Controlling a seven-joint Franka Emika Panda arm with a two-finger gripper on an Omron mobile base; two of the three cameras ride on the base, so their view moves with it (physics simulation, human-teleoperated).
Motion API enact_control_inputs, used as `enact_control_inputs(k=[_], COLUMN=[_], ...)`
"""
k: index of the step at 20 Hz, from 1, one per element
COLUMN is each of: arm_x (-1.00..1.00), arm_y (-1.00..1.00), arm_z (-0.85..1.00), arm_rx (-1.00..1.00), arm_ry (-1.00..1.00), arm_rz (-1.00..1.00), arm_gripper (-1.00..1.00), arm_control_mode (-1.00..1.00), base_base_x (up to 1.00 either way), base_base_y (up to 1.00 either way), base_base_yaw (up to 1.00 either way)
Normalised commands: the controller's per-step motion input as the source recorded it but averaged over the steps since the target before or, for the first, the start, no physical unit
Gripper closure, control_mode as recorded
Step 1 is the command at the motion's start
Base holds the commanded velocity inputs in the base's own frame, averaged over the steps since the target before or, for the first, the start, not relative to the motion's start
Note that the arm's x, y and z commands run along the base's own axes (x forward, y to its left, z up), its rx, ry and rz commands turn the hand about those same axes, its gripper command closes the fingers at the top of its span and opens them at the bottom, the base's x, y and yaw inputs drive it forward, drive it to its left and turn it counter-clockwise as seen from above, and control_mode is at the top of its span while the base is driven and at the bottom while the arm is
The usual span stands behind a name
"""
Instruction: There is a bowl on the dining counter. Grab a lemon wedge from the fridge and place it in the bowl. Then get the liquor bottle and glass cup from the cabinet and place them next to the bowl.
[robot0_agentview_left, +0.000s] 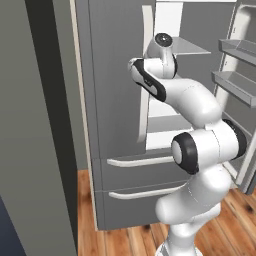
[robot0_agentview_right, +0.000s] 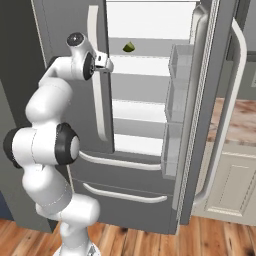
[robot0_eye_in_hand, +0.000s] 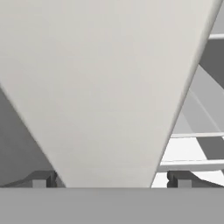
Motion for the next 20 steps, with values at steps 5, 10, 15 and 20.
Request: enact_control_inputs(k=[5,10,15,20], arm_x=[0.31,0.39,0.44,0.12], arm_y=[-0.05,0.00,0.00,0.12], arm_z=[0.00,0.00,0.00,0.00], arm_rx=[0.00,0.00,0.00,0.00], arm_ry=[-0.05,-0.01,0.00,-0.03], arm_rz=[0.00,0.00,0.00,0.05], arm_gripper=[-1.00,1.00,1.00,1.00], arm_control_mode=[-1.00,-1.00,-1.00,-1.00], base_base_x=[0.00,0.00,0.00,0.00], base_base_y=[0.00,0.00,0.00,0.00], base_base_yaw=[0.00,0.00,0.00,0.00])
